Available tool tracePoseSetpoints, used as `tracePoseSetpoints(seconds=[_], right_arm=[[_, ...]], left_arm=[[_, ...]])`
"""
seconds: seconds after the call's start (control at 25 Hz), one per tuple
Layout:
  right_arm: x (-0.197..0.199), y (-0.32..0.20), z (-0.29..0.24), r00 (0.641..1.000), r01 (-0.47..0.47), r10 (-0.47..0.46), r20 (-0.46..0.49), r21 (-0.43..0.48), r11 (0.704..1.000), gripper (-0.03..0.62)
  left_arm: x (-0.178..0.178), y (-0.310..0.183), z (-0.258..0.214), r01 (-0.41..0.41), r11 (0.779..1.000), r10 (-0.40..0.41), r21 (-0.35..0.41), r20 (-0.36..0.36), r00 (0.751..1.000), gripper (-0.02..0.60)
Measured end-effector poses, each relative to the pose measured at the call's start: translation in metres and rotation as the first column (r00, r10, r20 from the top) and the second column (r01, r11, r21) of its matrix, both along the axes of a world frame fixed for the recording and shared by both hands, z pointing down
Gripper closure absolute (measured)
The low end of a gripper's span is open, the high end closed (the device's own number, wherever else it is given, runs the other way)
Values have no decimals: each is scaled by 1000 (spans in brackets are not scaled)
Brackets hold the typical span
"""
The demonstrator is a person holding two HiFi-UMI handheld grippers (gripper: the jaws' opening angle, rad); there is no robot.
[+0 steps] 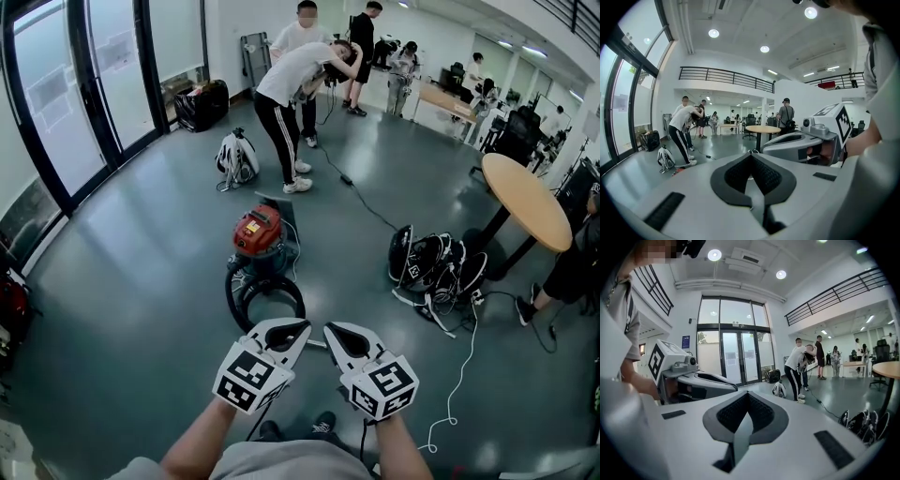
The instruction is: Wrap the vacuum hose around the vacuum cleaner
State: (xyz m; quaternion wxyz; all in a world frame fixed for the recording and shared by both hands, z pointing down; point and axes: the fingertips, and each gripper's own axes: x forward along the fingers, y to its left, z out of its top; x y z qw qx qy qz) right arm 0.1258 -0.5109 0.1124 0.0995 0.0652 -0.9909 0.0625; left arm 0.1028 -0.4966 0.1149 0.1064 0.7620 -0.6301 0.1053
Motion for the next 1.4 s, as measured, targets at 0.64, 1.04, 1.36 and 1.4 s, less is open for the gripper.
tracePoseSetpoints(seconds=[0.64, 1.04, 1.36, 1.4], right_arm=[[-2, 40, -28, 998, -7, 6, 56, 16, 1000, 592], [-7, 39, -33, 997, -26, 25, 68, 22, 999, 592], [-7, 38, -35, 997, -25, 22, 70, 32, 999, 592], [-7, 38, -35, 997, -23, 21, 70, 32, 999, 592]], left_arm=[[-3, 36, -27, 29, 998, -29, 57, -9, 1000, 577], [-8, 36, -30, 25, 998, -24, 66, -14, 1000, 577], [-5, 35, -32, 21, 997, -20, 71, -11, 1000, 577], [-5, 35, -33, 21, 997, -20, 71, -11, 1000, 577]])
